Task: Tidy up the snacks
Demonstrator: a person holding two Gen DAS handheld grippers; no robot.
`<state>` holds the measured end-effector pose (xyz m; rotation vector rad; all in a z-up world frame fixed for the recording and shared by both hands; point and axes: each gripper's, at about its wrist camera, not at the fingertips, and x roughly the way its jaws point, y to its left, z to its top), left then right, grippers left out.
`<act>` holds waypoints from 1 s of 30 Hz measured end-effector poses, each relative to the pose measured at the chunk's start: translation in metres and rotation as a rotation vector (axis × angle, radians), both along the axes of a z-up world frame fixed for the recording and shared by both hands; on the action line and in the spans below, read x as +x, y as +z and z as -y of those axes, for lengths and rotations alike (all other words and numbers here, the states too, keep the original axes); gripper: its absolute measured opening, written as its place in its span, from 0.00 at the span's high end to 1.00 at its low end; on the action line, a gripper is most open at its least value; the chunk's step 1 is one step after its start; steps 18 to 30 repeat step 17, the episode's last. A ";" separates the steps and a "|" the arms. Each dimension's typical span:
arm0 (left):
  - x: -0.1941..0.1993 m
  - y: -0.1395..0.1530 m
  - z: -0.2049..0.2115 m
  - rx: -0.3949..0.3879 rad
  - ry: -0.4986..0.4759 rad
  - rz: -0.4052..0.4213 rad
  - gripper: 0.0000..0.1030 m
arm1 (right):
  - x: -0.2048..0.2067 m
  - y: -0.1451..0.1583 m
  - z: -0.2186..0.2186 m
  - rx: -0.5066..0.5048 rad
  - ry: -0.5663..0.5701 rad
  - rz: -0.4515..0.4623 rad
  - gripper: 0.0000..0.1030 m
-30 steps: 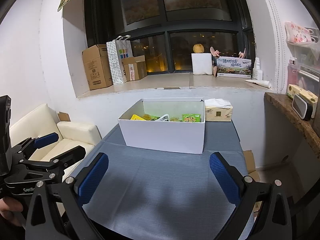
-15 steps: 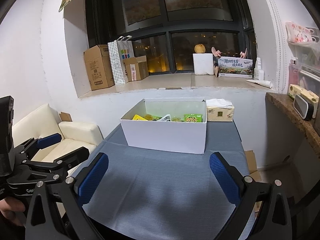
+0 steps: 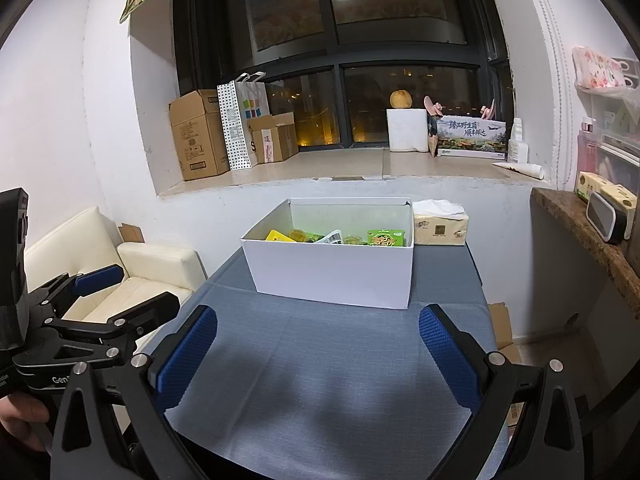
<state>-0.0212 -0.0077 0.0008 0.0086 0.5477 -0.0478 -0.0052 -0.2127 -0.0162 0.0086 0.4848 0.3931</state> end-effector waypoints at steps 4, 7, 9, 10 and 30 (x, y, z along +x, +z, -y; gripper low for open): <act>0.001 0.001 0.000 -0.002 -0.002 0.001 0.00 | 0.000 0.000 0.000 0.001 -0.001 -0.002 0.00; 0.001 0.000 0.001 0.003 -0.001 0.001 0.00 | -0.001 0.000 -0.001 -0.001 0.001 -0.004 0.00; 0.000 0.000 0.001 -0.003 -0.005 0.001 0.00 | 0.000 0.000 -0.001 -0.004 0.001 -0.005 0.00; 0.000 0.000 0.000 -0.004 -0.007 0.002 0.00 | -0.001 0.000 0.000 -0.003 0.001 -0.004 0.00; -0.001 -0.001 0.001 -0.003 -0.004 0.002 0.00 | 0.000 0.000 0.001 -0.001 0.003 0.000 0.00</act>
